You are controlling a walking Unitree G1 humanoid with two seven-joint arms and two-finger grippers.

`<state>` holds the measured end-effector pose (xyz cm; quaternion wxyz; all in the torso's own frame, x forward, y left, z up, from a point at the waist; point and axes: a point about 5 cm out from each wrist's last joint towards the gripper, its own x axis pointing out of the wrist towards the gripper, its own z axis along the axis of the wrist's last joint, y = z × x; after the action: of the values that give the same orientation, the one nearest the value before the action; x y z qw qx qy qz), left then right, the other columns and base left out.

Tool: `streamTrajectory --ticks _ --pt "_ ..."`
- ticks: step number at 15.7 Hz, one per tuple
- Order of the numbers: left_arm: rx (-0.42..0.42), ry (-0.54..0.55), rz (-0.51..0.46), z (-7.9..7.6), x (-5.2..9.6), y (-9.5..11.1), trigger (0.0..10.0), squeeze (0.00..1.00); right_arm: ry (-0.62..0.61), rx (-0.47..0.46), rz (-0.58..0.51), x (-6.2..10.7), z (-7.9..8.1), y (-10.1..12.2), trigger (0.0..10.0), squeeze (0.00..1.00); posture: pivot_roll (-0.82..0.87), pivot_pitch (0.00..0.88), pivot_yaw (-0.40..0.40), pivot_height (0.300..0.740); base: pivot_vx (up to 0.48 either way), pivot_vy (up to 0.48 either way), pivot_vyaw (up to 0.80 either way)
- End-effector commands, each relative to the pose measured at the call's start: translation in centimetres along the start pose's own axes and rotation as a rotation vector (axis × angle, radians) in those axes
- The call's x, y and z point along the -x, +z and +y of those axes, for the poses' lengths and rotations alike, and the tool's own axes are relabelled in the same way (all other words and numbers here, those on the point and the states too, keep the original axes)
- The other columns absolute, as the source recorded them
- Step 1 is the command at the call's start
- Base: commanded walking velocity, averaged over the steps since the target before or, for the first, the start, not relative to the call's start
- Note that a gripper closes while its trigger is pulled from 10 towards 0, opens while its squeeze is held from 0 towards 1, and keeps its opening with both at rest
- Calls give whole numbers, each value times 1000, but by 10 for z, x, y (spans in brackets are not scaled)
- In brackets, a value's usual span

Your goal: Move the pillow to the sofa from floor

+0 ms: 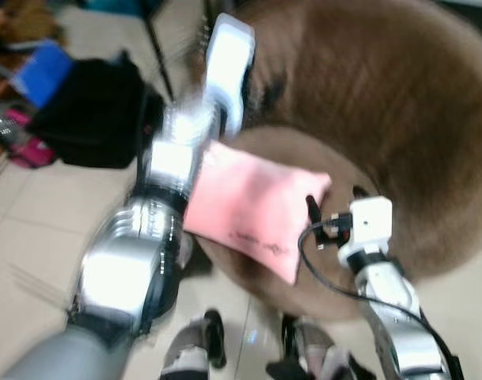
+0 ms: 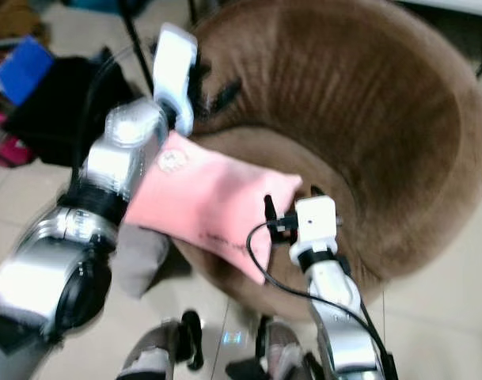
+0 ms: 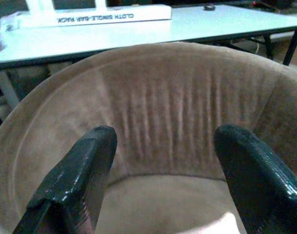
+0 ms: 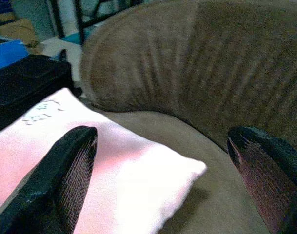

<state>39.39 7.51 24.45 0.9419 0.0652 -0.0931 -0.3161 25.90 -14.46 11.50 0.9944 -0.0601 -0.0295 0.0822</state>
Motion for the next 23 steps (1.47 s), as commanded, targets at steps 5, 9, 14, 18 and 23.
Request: streamTrajectory --ticks 5,9,14,18,23 --pt "207 270 156 -9 101 -89 10000 0 16 -28 79 19 -20 -14 10000 0 -1 146 -12 740 0 0 0" --pt "272 576 385 -13 193 -143 10000 0 61 -81 151 47 -17 -33 10000 0 0 166 -17 740 0 0 0" --pt "261 527 342 -18 180 -137 10000 0 107 -74 165 47 -3 -36 10000 0 -12 168 -24 740 0 0 0" --pt "209 459 335 -25 171 -138 10000 0 100 -81 177 49 0 -38 10000 0 -24 172 -25 740 0 0 0" --pt "208 449 326 -25 164 -138 10000 0 101 -71 191 49 -1 -40 10000 0 -30 164 -28 740 0 0 0"
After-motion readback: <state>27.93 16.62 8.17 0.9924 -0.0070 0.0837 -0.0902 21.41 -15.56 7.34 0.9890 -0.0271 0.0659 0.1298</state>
